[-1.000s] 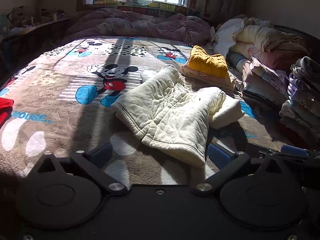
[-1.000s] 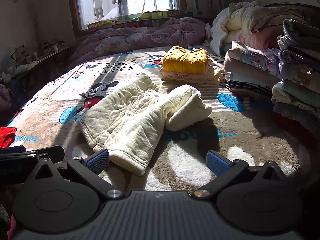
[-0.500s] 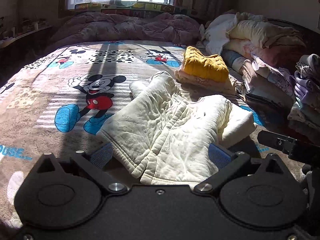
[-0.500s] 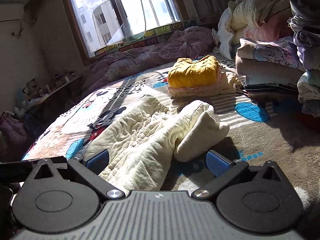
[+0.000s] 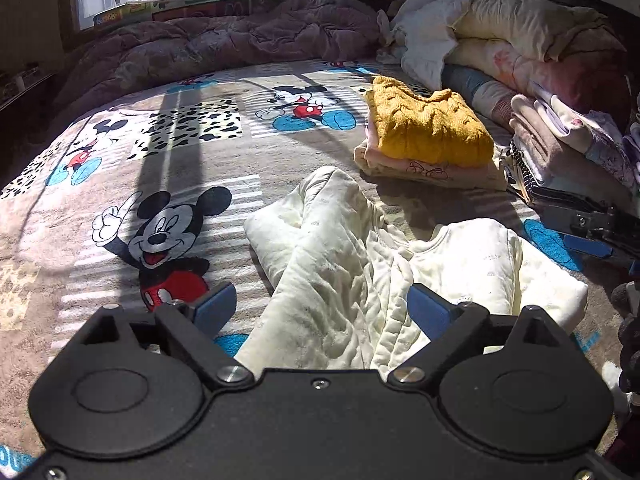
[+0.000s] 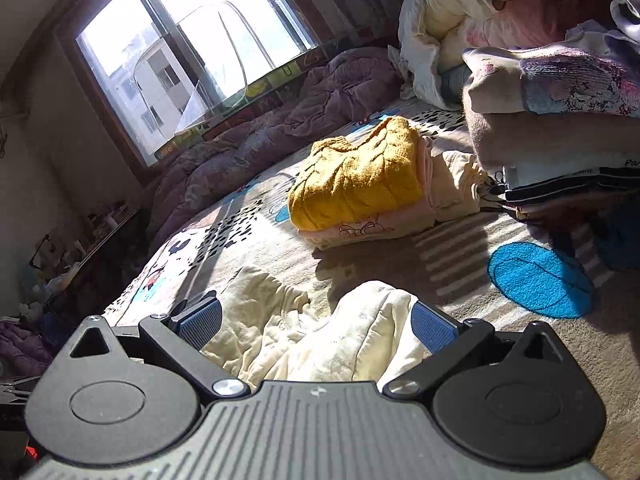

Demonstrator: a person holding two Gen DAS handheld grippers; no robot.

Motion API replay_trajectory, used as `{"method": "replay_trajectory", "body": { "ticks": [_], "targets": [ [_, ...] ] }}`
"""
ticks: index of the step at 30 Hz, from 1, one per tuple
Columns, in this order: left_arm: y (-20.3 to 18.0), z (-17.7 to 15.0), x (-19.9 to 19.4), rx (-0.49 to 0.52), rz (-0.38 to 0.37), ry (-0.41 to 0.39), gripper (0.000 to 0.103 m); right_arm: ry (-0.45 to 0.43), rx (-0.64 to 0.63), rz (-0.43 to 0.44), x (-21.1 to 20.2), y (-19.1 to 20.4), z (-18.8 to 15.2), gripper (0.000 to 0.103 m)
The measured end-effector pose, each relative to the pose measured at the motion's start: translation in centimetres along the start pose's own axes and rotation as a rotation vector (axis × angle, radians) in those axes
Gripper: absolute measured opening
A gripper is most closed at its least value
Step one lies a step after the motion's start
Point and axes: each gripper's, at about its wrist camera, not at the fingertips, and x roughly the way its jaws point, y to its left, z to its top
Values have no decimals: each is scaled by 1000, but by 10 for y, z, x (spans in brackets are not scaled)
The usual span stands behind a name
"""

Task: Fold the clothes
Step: 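Grasp the jacket sleeve with the left tool while the right tool grasps the other sleeve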

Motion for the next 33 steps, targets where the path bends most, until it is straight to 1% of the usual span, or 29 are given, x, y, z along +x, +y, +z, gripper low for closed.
{"method": "replay_trajectory", "body": {
  "ticks": [1,2,4,6,8,10,12,15,17,18,19,20,21,22,23,24,25,27,29,33],
  "targets": [
    [1,9,10,5,-15,10,84,12,-3,11,8,-4,2,90],
    [2,19,20,11,-29,20,83,24,-9,18,18,-9,4,83],
    [0,35,38,36,-42,38,77,45,-31,24,34,-19,7,75],
    [-3,50,56,65,-52,54,74,59,-55,23,46,-27,9,74],
    [-7,65,74,94,-62,71,73,73,-79,22,59,-36,11,74],
    [-11,79,93,127,-67,89,73,81,-70,40,63,-42,14,74],
    [-17,91,114,168,-62,112,73,90,-51,57,70,-51,14,74],
    [-22,103,148,205,-33,160,73,120,-29,97,81,-61,12,75],
    [-24,107,167,212,-25,194,73,145,-35,124,87,-63,8,75],
    [-25,108,177,214,-22,212,71,159,-46,130,90,-63,6,75],
    [-26,108,185,216,-19,230,65,176,-60,139,94,-63,3,75],
    [-27,108,192,217,-17,247,59,191,-72,143,97,-63,1,72],
    [-28,106,197,217,-11,262,48,205,-83,144,101,-63,-2,68],
    [-28,104,202,216,-3,275,31,220,-94,145,104,-63,-4,57],
    [-29,102,203,218,4,280,29,227,-104,147,105,-62,-6,51],
    [-29,101,201,215,4,271,22,230,-110,154,104,-61,-7,47],
    [-28,99,196,208,2,258,18,232,-114,163,103,-60,-8,40],
    [-26,98,178,195,-12,212,15,217,-135,171,94,-54,-8,37],
    [-21,98,149,173,-28,152,14,190,-167,184,82,-46,-7,33],
    [-2,103,88,114,-68,66,14,125,-214,221,54,-28,-5,30]
  ]
}}
